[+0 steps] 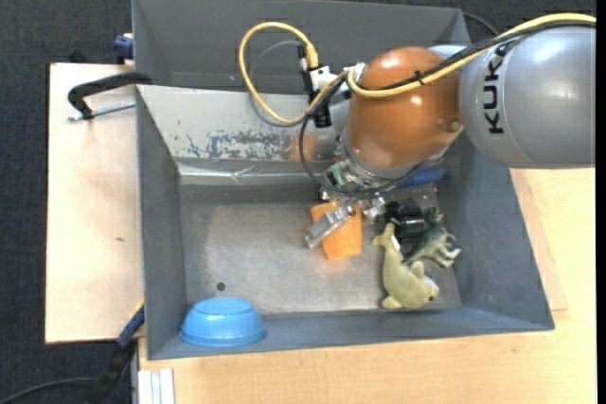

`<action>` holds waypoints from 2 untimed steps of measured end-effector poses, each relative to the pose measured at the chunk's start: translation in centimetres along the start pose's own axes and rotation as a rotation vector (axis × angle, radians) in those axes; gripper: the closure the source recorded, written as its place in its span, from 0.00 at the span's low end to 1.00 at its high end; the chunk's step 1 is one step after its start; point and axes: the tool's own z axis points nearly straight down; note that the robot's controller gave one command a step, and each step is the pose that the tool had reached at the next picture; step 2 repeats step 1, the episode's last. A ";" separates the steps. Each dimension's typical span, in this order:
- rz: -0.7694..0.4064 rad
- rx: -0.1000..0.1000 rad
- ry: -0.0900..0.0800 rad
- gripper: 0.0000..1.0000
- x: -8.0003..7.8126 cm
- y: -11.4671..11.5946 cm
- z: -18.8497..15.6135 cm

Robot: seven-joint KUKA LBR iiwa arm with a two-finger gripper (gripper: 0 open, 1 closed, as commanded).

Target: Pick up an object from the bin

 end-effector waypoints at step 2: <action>0.027 0.014 0.006 1.00 0.1 -1.3 -16.6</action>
Offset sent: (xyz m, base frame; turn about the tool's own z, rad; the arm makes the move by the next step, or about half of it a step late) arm 0.0102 0.0006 0.1597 0.0232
